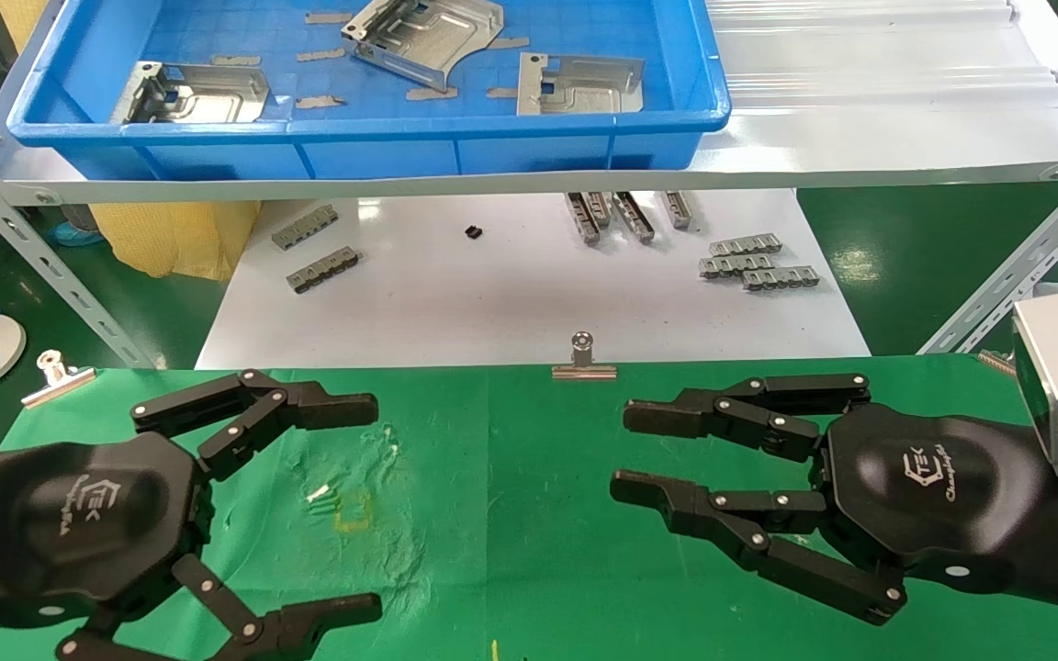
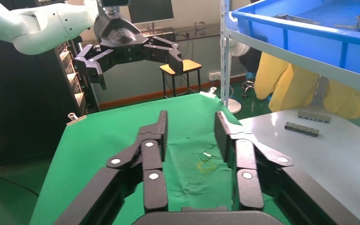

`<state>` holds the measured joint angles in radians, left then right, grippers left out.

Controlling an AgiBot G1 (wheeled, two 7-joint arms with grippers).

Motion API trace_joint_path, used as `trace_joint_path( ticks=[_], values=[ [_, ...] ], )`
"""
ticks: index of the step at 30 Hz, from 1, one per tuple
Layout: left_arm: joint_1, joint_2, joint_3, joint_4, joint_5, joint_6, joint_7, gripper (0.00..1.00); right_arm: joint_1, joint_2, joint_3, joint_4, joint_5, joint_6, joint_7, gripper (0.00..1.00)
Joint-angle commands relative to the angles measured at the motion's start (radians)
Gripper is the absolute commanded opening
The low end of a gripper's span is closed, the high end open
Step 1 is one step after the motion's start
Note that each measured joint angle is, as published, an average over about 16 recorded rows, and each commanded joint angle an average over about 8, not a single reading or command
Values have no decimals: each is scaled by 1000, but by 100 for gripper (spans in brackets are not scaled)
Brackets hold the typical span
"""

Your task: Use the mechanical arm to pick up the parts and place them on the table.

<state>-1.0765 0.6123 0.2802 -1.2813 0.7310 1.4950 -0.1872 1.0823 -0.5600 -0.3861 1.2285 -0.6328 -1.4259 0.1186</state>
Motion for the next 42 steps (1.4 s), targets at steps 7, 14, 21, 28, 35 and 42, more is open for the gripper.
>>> trace_joint_path(
  ticks=[7, 14, 21, 28, 35, 42],
  values=[
    [0, 0, 0, 0, 0, 0, 0, 100, 0, 0, 0, 0, 0, 0, 0, 0],
    [0, 0, 0, 0, 0, 0, 0, 100, 0, 0, 0, 0, 0, 0, 0, 0],
    [0, 0, 0, 0, 0, 0, 0, 100, 0, 0, 0, 0, 0, 0, 0, 0],
    [-43, 8, 4, -10, 20, -5, -5, 100, 0, 0, 0, 0, 0, 0, 0, 0],
    [-281, 97, 58, 88, 161, -41, -39, 100, 0, 0, 0, 0, 0, 0, 0, 0],
    [-592, 280, 126, 475, 337, -126, 10, 100, 0, 0, 0, 0, 0, 0, 0, 0]
  ],
)
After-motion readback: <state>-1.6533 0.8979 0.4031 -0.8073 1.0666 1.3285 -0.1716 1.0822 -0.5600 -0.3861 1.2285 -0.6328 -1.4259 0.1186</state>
